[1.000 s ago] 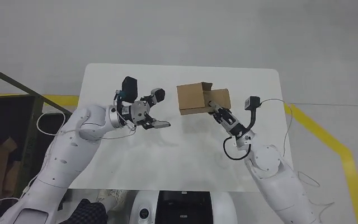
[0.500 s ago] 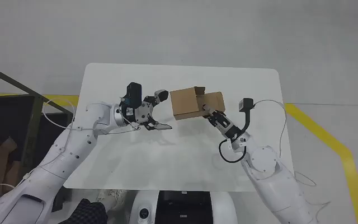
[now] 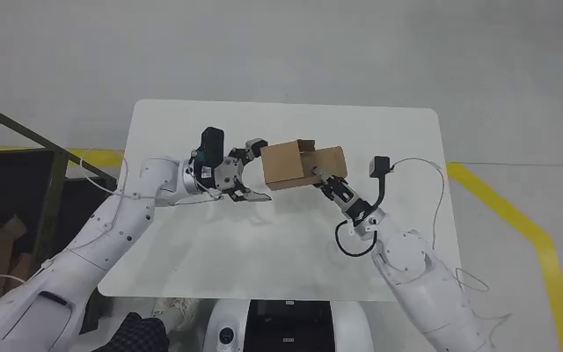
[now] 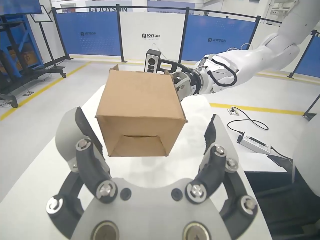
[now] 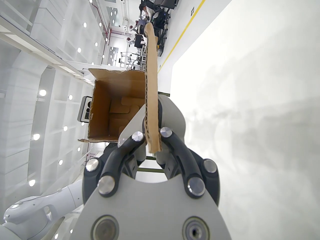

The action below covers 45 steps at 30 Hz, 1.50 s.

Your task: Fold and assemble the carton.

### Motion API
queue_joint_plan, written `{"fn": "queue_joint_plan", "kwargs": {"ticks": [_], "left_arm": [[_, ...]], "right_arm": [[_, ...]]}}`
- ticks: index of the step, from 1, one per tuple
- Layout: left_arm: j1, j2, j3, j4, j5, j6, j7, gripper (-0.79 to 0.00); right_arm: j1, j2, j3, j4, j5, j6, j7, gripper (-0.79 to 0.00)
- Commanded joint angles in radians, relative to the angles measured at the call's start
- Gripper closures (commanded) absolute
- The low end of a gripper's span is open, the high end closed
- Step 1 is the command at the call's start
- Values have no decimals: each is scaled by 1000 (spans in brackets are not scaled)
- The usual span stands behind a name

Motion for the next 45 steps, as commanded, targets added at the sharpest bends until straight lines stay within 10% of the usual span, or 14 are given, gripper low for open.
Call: {"fn": "queue_joint_plan", "kwargs": {"ticks": [1, 19, 32, 39, 42, 45], "left_arm": [[-4, 1, 4, 0, 2, 0, 4, -785], [-10, -15, -8, 25, 14, 0, -13, -782], [0, -23, -33, 28, 15, 0, -33, -391], [6, -25, -40, 25, 16, 0, -41, -385], [10, -25, -44, 21, 13, 0, -37, -372], [14, -24, -49, 20, 10, 0, -35, -357]], "right_arm": [[2, -2, -2, 3, -3, 0, -4, 0], [9, -16, -21, -1, -49, 11, -20, 0], [19, -25, -26, 2, -65, 16, -12, 0], [18, -28, -22, -1, -69, 15, -11, 0], [16, -30, -19, -2, -69, 13, -12, -785], [14, -31, -13, -4, -67, 7, -14, -785]]}}
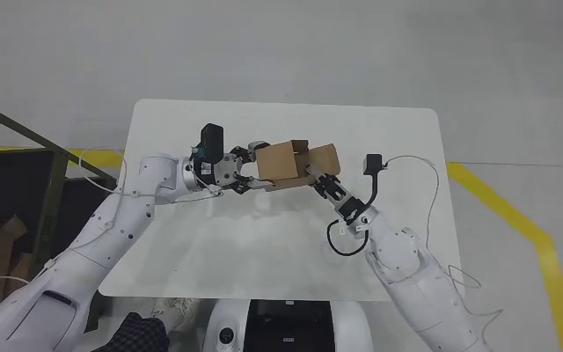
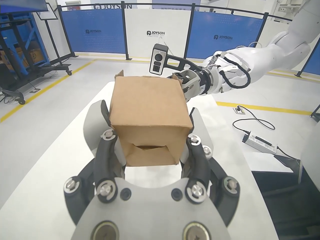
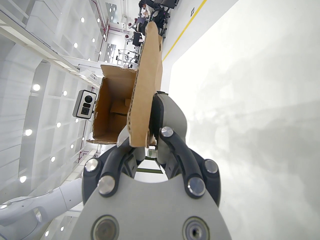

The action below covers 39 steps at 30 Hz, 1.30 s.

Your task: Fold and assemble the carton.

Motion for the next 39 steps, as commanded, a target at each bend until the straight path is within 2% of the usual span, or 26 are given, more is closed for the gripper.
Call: {"fn": "queue_joint_plan", "kwargs": {"ticks": [1, 7, 14, 18, 22, 23, 24, 25, 32, 39], "left_arm": [[3, 1, -4, 0, -3, 0, 2, -354], [12, 7, -17, 7, -9, 0, 13, -345], [17, 17, -43, 34, -2, 0, 22, -354], [15, 20, -54, 47, 11, 0, 38, -348], [13, 18, -55, 57, 24, 0, 51, -329], [13, 18, -53, 59, 27, 0, 54, -332], [12, 17, -52, 60, 29, 0, 56, -332], [12, 16, -50, 60, 31, 0, 59, -336], [11, 15, -40, 61, 39, 0, 70, -320], [15, 15, -27, 59, 15, 0, 60, -292]], "right_arm": [[-1, 0, 5, -1, 0, -4, -1, -785], [-13, 2, 40, 4, 10, -21, -5, -785], [-62, 20, 164, -17, 8, -90, -2, -785], [-118, 29, 211, -85, 46, -145, 52, -785], [-150, 35, 207, -139, 110, -191, 174, -785], [-152, 36, 204, -147, 117, -195, 202, -326], [-153, 37, 204, -152, 123, -198, 217, -52], [-153, 38, 201, -157, 127, -200, 236, 0], [-109, 40, 170, -145, 91, -197, 326, 0], [-44, 32, 104, -114, 45, -149, 337, 0]]}}
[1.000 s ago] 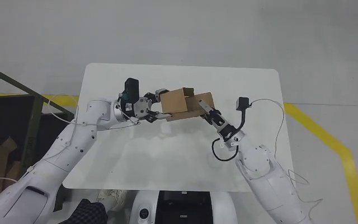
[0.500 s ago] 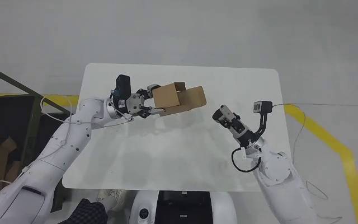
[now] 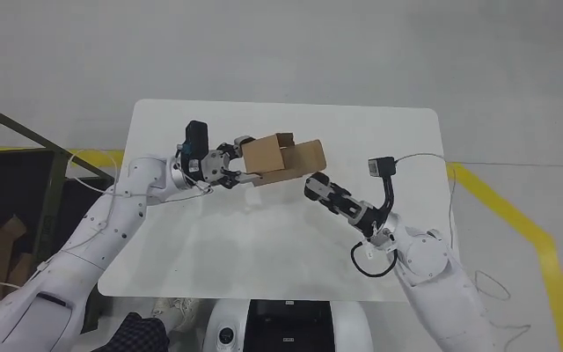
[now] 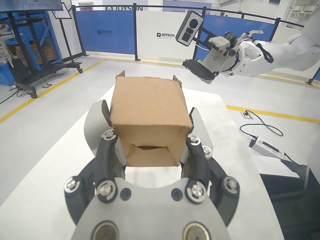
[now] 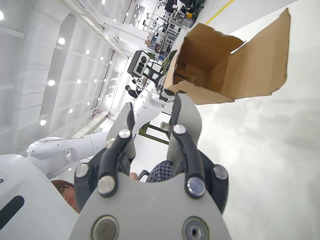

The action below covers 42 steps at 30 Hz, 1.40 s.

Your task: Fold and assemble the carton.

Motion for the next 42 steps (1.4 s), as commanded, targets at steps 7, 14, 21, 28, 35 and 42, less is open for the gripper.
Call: {"fn": "queue_joint_plan", "kwargs": {"ticks": [7, 14, 21, 28, 35, 42], "left_arm": [[9, 5, 13, -31, -12, 0, -7, -305], [18, 13, 19, -53, -22, 0, -7, -268], [19, 20, 32, -71, -23, 0, -12, -249], [13, 24, 46, -81, -30, 0, -16, -222], [7, 28, 53, -80, -40, 0, -14, -222], [12, 33, 55, -82, -43, 0, -5, -231]], "right_arm": [[88, -11, -47, 66, -80, 80, -57, 0], [132, -12, -44, 84, -119, 119, -57, 0], [165, -17, -77, 96, -129, 130, -29, 0], [179, -22, -100, 104, -123, 124, -28, 0], [169, -13, -31, 108, -112, 119, -53, 0], [192, -12, 2, 97, -132, 147, -90, 0]]}}
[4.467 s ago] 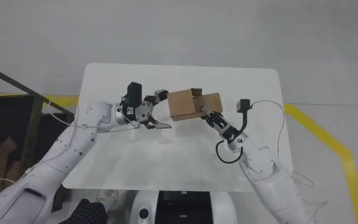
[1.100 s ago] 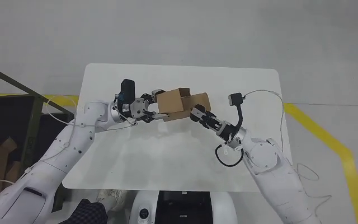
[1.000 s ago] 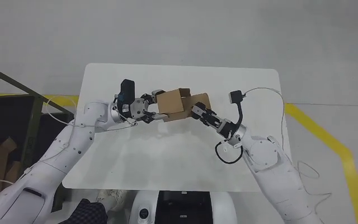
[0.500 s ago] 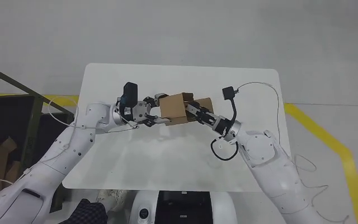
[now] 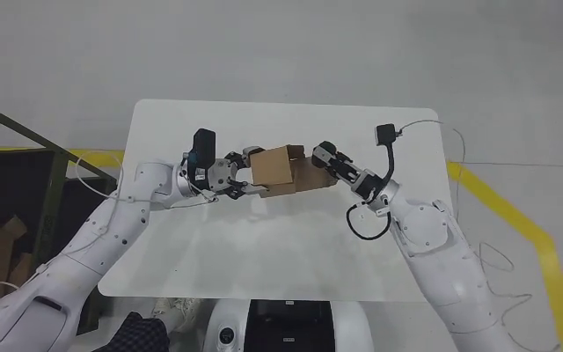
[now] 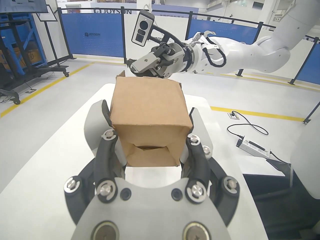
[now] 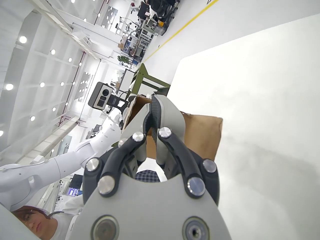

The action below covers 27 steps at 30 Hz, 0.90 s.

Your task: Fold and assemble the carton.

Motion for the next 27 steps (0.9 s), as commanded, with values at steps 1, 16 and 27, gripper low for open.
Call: {"fn": "queue_joint_plan", "kwargs": {"ticks": [1, 16, 27], "left_arm": [[3, 1, 1, -3, 3, 0, 1, -231], [14, 9, 1, -23, 8, 0, -1, -219], [-4, 3, 6, -2, 3, 0, -9, -188]], "right_arm": [[22, -2, 1, 15, -1, 8, -15, 0], [146, -28, -95, 137, 12, 15, 11, 0], [39, -16, -82, 15, -24, 15, 34, 0]]}}
